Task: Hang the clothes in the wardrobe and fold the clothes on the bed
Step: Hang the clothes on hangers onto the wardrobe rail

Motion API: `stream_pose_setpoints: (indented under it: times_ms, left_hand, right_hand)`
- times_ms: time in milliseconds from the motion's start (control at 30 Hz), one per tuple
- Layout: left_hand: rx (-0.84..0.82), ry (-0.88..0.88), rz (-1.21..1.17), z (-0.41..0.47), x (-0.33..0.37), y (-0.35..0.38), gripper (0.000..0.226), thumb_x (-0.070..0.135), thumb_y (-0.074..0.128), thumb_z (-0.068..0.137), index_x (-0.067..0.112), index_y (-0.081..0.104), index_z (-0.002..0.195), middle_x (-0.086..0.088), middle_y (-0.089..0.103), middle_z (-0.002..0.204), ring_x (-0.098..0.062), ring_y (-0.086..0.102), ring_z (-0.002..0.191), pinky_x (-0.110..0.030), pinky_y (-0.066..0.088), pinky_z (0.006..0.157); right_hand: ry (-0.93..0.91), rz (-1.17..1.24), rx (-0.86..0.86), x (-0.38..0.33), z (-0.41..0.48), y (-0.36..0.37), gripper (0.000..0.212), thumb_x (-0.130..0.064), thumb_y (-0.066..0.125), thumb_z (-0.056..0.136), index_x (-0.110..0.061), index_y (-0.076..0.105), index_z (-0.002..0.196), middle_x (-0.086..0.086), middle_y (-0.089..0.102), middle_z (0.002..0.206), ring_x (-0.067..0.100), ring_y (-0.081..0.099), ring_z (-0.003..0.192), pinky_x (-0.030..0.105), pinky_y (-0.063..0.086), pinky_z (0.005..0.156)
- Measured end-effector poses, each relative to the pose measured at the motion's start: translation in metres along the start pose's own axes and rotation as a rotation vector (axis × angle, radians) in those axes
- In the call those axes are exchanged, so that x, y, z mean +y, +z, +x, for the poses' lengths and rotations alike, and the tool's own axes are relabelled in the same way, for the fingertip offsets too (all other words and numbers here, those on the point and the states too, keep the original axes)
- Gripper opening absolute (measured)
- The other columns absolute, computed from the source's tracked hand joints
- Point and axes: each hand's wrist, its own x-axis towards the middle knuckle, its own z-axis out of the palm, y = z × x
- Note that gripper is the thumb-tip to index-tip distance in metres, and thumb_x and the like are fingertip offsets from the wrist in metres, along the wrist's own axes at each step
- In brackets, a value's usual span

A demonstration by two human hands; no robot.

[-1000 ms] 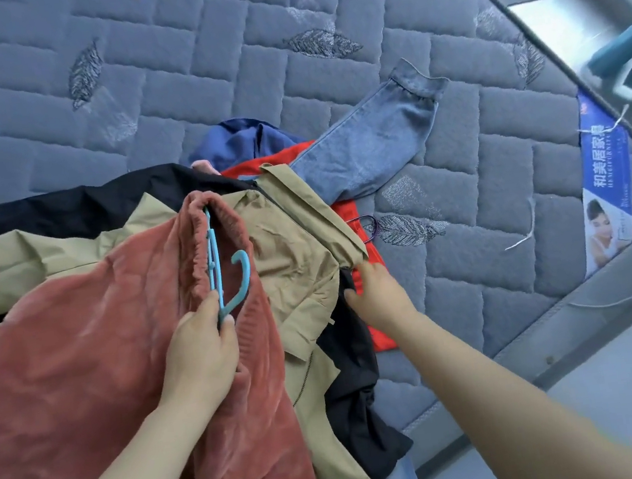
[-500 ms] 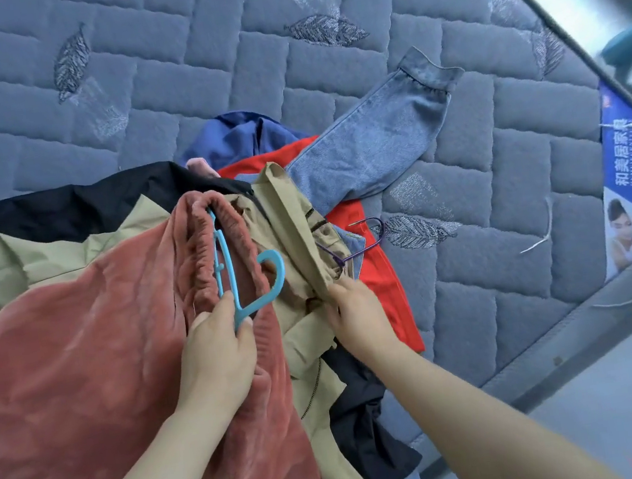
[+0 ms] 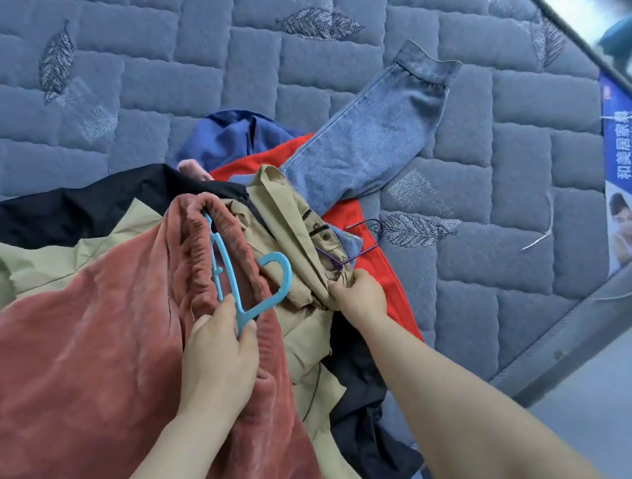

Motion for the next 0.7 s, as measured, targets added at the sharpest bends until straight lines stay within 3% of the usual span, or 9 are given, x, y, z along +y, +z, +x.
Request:
stream_pose_setpoints:
  times_ms: [67, 167, 300, 400, 500, 567, 633, 700]
  left_hand:
    - [0.017, 0.013, -0.014, -0.001, 0.001, -0.002, 0.033, 0.019, 0.054, 0.092, 0.011, 0.054, 0.124, -0.006, 0.057, 0.089, -0.017, 0.047, 0.086, -0.030, 0.036, 0.074]
    - [0.012, 0.005, -0.016, -0.003, 0.003, -0.008, 0.025, 0.018, 0.054, 0.092, 0.010, 0.055, 0.116, -0.003, 0.055, 0.082, -0.023, 0.052, 0.089, -0.030, 0.034, 0.069]
    - [0.002, -0.001, -0.060, -0.006, 0.004, -0.021, 0.005, 0.017, 0.051, 0.093, 0.016, 0.047, 0.089, -0.005, 0.059, 0.077, -0.029, 0.057, 0.082, -0.035, 0.037, 0.065]
    - [0.017, -0.001, -0.096, -0.014, 0.005, -0.037, 0.002, 0.016, 0.050, 0.093, 0.015, 0.051, 0.094, -0.009, 0.065, 0.081, -0.032, 0.060, 0.079, -0.040, 0.046, 0.069]
    - [0.053, -0.021, -0.098, -0.025, 0.004, -0.058, 0.008, 0.015, 0.048, 0.094, 0.013, 0.054, 0.098, -0.008, 0.067, 0.078, -0.029, 0.063, 0.076, -0.039, 0.048, 0.068]
    - [0.098, -0.033, -0.117, -0.035, 0.002, -0.074, 0.008, 0.014, 0.047, 0.093, 0.017, 0.051, 0.086, -0.002, 0.066, 0.071, -0.018, 0.061, 0.066, -0.030, 0.041, 0.057]
    - [0.135, -0.030, -0.147, -0.049, -0.001, -0.089, 0.016, 0.012, 0.048, 0.093, 0.019, 0.050, 0.078, -0.001, 0.064, 0.069, -0.018, 0.058, 0.064, -0.025, 0.034, 0.054]
    - [0.136, -0.025, -0.181, -0.063, -0.003, -0.104, 0.020, 0.012, 0.048, 0.093, 0.017, 0.051, 0.074, -0.003, 0.064, 0.071, -0.024, 0.059, 0.070, -0.031, 0.036, 0.060]
  right_hand:
    - [-0.051, 0.050, -0.018, 0.000, 0.000, -0.007, 0.016, -0.024, 0.064, 0.084, -0.013, 0.054, 0.077, 0.006, 0.062, 0.082, 0.025, 0.057, 0.084, 0.031, 0.038, 0.070]
    - [-0.121, 0.100, 0.006, 0.003, -0.010, -0.016, 0.025, -0.018, 0.063, 0.082, -0.015, 0.044, 0.067, -0.001, 0.048, 0.065, 0.018, 0.045, 0.068, 0.033, 0.033, 0.064]
    - [-0.188, 0.244, 0.091, -0.002, -0.043, -0.013, 0.021, -0.006, 0.054, 0.082, -0.012, 0.038, 0.070, -0.001, 0.039, 0.065, 0.016, 0.034, 0.065, 0.034, 0.027, 0.061]
    - [-0.235, 0.255, 0.209, -0.011, -0.071, -0.011, 0.020, -0.005, 0.053, 0.081, -0.012, 0.038, 0.070, -0.002, 0.041, 0.065, 0.022, 0.036, 0.065, 0.036, 0.027, 0.061]
    - [-0.289, 0.246, 0.288, -0.028, -0.100, -0.018, 0.022, -0.014, 0.054, 0.082, -0.017, 0.038, 0.068, -0.003, 0.042, 0.066, 0.022, 0.038, 0.065, 0.036, 0.030, 0.061]
    - [-0.347, 0.198, 0.349, -0.038, -0.118, -0.024, 0.014, -0.017, 0.056, 0.083, -0.017, 0.045, 0.074, 0.001, 0.049, 0.077, 0.021, 0.043, 0.072, 0.036, 0.034, 0.065]
    - [-0.371, 0.113, 0.382, -0.047, -0.136, -0.031, 0.008, -0.017, 0.058, 0.083, -0.015, 0.051, 0.078, 0.005, 0.051, 0.088, 0.021, 0.046, 0.078, 0.036, 0.036, 0.068]
    - [-0.407, 0.103, 0.348, -0.054, -0.157, -0.035, 0.020, -0.014, 0.058, 0.083, -0.018, 0.046, 0.068, 0.000, 0.048, 0.077, 0.019, 0.043, 0.072, 0.035, 0.031, 0.061]
